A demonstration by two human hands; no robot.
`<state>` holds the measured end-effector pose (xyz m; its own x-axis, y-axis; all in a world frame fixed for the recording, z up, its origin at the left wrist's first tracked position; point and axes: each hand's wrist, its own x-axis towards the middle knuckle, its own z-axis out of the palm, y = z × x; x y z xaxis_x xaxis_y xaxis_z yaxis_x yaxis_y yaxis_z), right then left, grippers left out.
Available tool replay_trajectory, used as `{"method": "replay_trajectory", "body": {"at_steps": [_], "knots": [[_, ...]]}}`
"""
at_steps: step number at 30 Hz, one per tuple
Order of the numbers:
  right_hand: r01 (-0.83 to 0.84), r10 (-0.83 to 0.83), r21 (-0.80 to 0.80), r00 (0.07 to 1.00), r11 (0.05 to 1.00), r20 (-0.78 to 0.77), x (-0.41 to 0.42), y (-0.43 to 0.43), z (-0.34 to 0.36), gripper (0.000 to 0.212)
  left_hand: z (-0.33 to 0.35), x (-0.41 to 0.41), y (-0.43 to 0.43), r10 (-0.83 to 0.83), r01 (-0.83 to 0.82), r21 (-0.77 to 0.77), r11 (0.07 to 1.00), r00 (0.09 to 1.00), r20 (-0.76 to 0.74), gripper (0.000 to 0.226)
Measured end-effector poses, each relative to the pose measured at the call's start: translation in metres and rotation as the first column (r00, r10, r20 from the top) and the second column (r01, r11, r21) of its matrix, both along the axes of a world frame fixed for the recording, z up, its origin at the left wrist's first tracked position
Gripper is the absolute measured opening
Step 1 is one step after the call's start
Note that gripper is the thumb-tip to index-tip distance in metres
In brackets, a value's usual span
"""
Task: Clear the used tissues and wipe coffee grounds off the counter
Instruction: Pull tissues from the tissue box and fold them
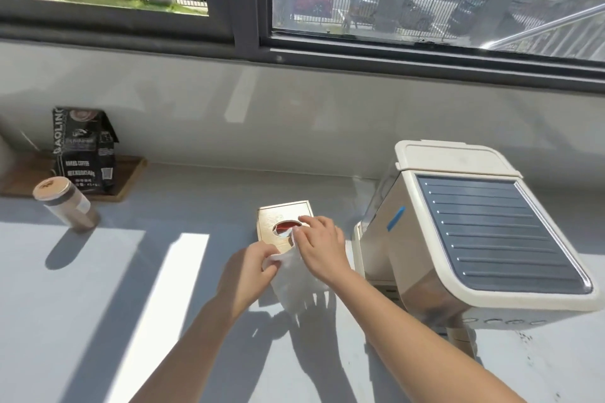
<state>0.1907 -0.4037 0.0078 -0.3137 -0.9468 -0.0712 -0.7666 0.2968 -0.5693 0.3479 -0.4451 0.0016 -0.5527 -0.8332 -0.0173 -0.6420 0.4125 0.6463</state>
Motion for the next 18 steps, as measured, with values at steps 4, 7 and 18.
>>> {"method": "replay_trajectory", "body": {"at_steps": [4,7,18], "knots": [[-0.058,0.062,0.045,0.994,0.997,-0.088,-0.001,-0.014,-0.003,0.044,-0.008,-0.002,-0.009,0.023,-0.023,0.023,0.999,1.0,0.01,0.009],[-0.096,0.108,0.067,0.97,0.993,-0.216,0.0,-0.021,-0.003,0.043,-0.014,-0.004,-0.014,0.035,-0.035,0.046,0.998,0.999,0.001,0.014],[-0.099,0.21,0.366,0.938,0.925,-0.276,0.012,-0.042,0.003,0.053,-0.021,-0.003,-0.015,0.023,-0.022,0.013,1.0,1.0,-0.016,0.004]]}}
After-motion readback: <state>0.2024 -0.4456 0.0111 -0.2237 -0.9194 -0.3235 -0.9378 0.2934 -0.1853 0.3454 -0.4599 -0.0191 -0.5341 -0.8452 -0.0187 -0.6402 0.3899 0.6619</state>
